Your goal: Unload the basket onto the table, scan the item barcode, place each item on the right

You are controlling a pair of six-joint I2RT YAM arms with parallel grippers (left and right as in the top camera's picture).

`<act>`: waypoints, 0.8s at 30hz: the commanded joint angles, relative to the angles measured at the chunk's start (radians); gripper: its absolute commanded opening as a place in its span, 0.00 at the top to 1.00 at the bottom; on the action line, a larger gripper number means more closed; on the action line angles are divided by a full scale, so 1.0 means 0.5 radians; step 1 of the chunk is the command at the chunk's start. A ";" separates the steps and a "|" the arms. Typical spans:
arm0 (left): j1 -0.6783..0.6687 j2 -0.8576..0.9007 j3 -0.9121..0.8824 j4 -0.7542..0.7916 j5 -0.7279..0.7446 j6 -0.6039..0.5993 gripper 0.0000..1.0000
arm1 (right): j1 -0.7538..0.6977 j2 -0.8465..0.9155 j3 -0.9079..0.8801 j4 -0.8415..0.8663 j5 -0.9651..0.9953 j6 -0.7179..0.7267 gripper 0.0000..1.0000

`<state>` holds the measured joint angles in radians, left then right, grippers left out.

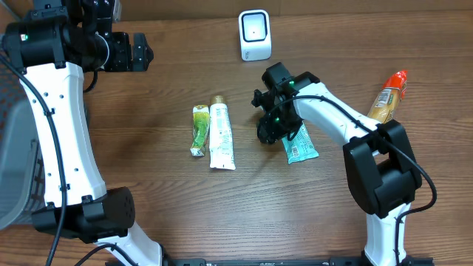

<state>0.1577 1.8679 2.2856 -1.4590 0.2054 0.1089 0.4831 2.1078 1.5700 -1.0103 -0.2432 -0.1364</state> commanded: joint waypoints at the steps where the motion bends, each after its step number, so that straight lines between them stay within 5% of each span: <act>1: -0.002 -0.018 0.012 -0.001 0.002 0.037 0.01 | -0.095 0.005 0.000 0.032 0.151 0.030 0.49; 13: -0.002 -0.018 0.012 -0.001 0.002 0.037 0.00 | -0.600 0.008 0.056 -0.006 0.247 0.387 0.49; 17: -0.002 -0.018 0.012 -0.001 0.002 0.037 0.01 | -0.734 -0.002 0.266 -0.241 0.124 0.518 0.66; 24: -0.002 -0.018 0.012 -0.001 0.002 0.037 0.01 | -0.706 -0.060 0.591 -0.793 -0.036 0.358 0.60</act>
<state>0.1577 1.8679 2.2856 -1.4593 0.2054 0.1089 0.0959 2.1075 1.8259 -1.3567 -0.1799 0.0853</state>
